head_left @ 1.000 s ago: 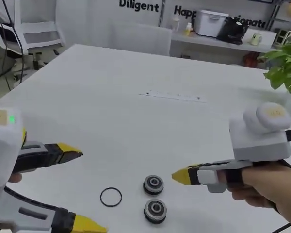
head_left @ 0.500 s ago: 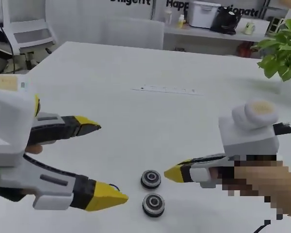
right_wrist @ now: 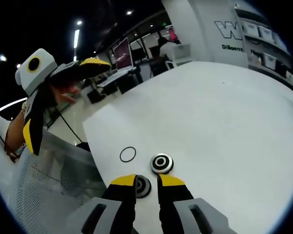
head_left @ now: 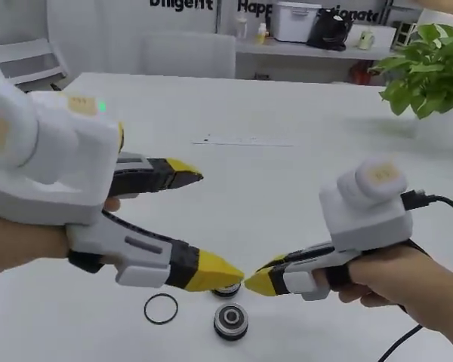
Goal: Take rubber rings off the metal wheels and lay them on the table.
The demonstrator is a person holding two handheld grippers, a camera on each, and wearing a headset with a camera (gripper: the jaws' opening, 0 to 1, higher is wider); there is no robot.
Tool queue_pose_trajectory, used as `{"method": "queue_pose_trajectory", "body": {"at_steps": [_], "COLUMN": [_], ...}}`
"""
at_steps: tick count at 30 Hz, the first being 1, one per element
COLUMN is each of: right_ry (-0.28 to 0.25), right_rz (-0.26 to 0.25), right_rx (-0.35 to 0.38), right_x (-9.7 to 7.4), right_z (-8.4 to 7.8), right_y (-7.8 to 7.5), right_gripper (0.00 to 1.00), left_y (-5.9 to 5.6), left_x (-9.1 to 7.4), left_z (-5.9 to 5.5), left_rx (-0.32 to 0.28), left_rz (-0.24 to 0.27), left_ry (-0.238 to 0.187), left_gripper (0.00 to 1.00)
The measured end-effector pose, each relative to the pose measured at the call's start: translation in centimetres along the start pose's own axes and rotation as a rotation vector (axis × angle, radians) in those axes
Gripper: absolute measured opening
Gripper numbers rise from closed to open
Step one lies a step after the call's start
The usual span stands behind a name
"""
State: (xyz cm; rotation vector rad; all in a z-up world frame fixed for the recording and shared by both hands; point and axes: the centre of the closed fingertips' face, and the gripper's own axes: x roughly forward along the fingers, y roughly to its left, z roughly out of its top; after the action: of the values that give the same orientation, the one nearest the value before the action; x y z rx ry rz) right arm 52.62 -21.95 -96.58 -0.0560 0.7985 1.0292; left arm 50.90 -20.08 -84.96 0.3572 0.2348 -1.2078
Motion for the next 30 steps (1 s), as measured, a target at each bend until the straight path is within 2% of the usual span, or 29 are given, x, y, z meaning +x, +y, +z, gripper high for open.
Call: {"method": "queue_pose_trajectory", "body": {"at_steps": [5,9,13,15,20,24,26,30], "right_ry": [0.010,0.014,0.018,0.026,0.046,0.056,0.058,0.064], "right_rz": [-0.005,-0.009,-0.011,-0.013,-0.013,-0.013,-0.020,-0.018], "right_rx": [0.008,0.013,0.019,0.018,0.012,0.013,0.009,0.010], "right_x": [0.0,0.0,0.0,0.2,0.5,0.6,0.6,0.8], "right_z": [-0.3,-0.5,-0.6,-0.8,-1.2,-1.5,-1.5,-1.8], "right_y": [-0.2,-0.4,-0.5,-0.7,-0.7,-0.8,-0.9,-0.9], "right_gripper": [0.13,0.13,0.12,0.12,0.12,0.12,0.11,0.11], "left_y": [0.0,0.0,0.2,0.3,0.0,-0.6,-0.8,-1.2], "left_x": [2.2,3.5,4.2,4.5,5.0,5.2,5.3,5.4], "left_z": [0.0,-0.7,-2.3,-3.8,-6.4,-8.8,-9.6,-10.4], "left_rx": [0.027,0.029,-0.019,-0.071,-0.091,-0.082,-0.083,-0.097], "left_rz": [-0.034,-0.042,-0.046,-0.049,-0.037,-0.059,-0.066,-0.081], "left_ry": [0.014,0.007,0.008,0.032,0.066,0.106,0.122,0.121], "left_gripper": [0.75,0.72,0.69,0.69,0.67,0.61,0.59,0.52]}}
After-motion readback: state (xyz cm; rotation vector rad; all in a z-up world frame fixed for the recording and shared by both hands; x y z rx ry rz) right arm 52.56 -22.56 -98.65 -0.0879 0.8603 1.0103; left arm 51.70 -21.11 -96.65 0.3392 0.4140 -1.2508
